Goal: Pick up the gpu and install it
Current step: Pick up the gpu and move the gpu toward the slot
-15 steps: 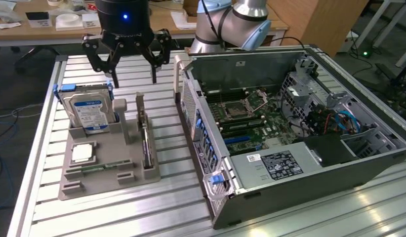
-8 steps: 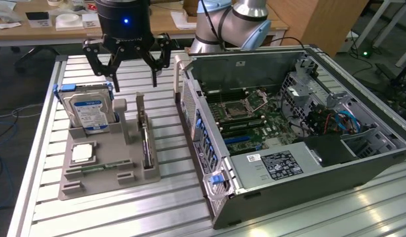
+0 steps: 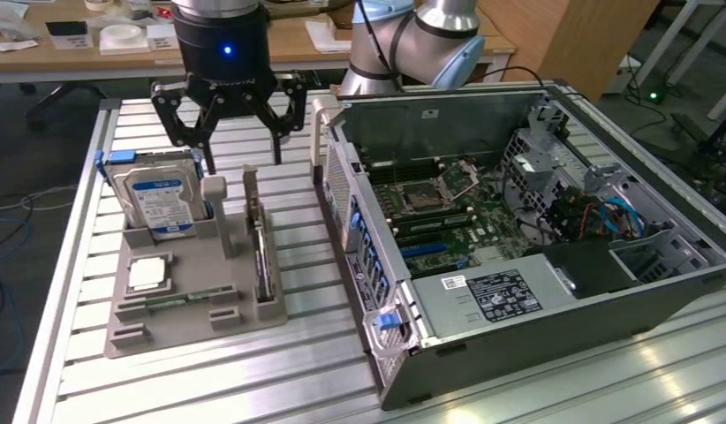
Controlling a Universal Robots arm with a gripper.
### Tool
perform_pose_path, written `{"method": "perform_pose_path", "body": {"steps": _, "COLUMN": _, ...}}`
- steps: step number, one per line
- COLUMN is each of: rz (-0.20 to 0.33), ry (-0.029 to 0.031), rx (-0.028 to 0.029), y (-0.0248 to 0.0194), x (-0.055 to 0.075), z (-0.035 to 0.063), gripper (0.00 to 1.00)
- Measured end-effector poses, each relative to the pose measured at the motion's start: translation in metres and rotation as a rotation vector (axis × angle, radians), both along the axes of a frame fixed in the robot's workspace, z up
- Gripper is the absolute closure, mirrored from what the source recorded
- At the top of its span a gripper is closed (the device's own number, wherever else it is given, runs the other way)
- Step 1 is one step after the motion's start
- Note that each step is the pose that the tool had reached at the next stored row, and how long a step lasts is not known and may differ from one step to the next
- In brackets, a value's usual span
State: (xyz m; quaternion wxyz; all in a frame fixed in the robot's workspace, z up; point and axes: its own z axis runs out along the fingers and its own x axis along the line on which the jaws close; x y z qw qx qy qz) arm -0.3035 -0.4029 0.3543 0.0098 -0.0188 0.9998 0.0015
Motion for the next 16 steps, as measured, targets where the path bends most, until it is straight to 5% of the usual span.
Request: {"method": "perform_pose_path", "body": {"steps": 16, "rz": -0.042, "ry": -0.0008, "rx": 0.0, "y": -0.0029, "x": 0.0, "z": -0.0227, "gripper": 0.24}}
